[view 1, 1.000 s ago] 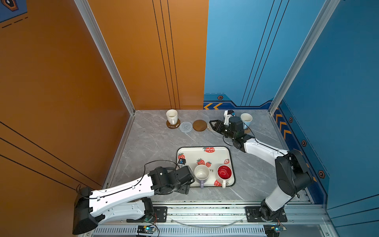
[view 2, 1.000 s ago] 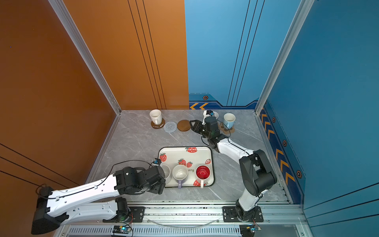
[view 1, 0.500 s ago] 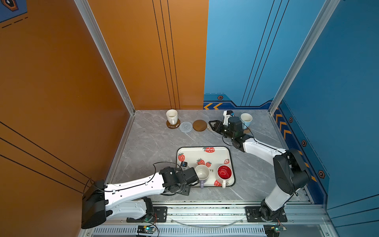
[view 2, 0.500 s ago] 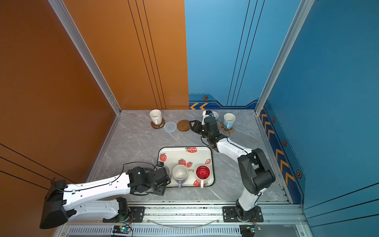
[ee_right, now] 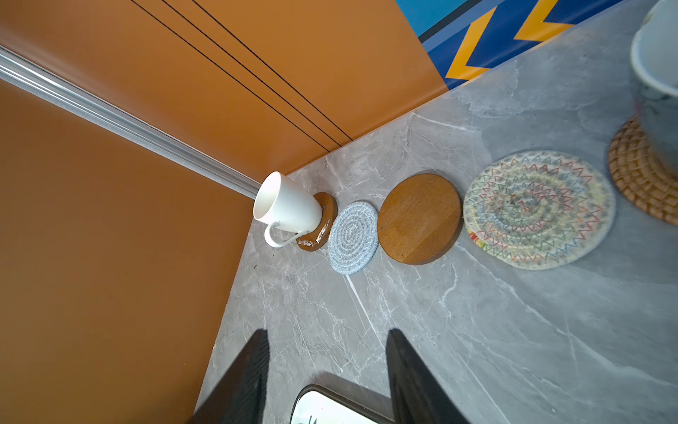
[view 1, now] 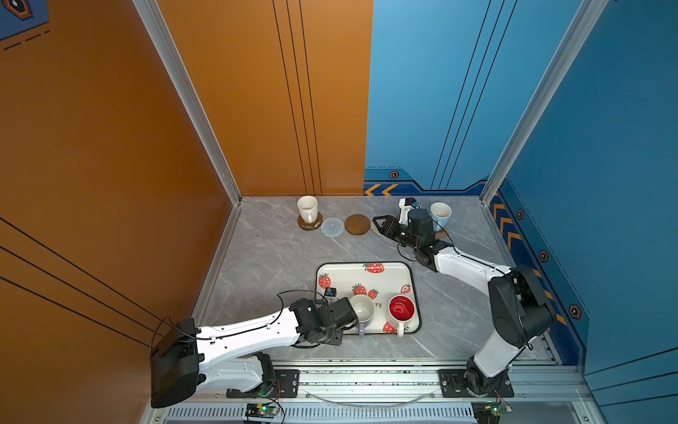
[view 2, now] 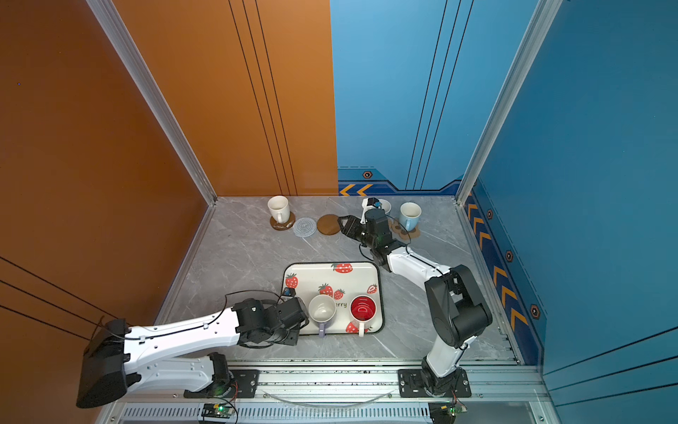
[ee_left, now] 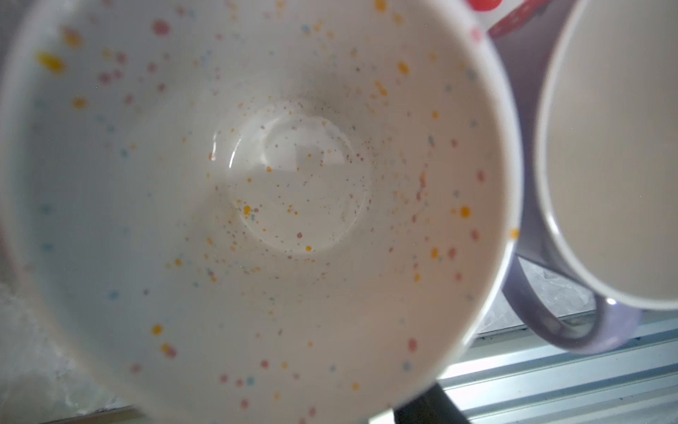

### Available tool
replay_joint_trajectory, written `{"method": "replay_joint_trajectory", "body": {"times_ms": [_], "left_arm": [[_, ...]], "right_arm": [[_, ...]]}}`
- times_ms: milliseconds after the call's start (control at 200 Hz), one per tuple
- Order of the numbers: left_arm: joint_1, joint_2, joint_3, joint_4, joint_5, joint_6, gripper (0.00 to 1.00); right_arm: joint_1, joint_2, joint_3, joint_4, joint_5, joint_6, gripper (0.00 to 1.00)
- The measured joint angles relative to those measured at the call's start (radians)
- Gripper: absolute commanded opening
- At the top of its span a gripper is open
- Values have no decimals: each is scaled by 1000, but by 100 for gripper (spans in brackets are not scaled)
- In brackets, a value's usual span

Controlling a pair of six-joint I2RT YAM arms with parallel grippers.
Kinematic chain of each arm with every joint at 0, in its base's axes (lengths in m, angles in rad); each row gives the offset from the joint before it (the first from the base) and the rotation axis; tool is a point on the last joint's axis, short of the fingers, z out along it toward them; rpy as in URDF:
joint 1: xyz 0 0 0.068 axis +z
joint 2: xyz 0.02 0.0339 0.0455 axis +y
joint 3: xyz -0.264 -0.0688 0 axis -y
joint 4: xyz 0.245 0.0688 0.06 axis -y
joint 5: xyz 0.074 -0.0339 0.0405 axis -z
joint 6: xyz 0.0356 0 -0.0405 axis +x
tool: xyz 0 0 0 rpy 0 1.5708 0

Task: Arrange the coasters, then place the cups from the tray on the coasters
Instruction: 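Lower the left gripper into the speckled mug and grip its rim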

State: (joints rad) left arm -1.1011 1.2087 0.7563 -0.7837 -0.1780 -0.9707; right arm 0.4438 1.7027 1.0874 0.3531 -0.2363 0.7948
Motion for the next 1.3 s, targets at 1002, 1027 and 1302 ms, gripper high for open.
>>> {"method": "replay_joint_trajectory", "body": {"times_ms": [1002,1027,1302], "left_arm": [[46,31,-21,30,3,-6,0],[46,31,-21,30,3,-6,0],[46,29,-21,30,-2,-6,0]], "right_arm": [[-5,32,7,26,-31,23,49],[-6,32,7,26,-32,23,49],[-6,33,7,33,-34,26,48]]}}
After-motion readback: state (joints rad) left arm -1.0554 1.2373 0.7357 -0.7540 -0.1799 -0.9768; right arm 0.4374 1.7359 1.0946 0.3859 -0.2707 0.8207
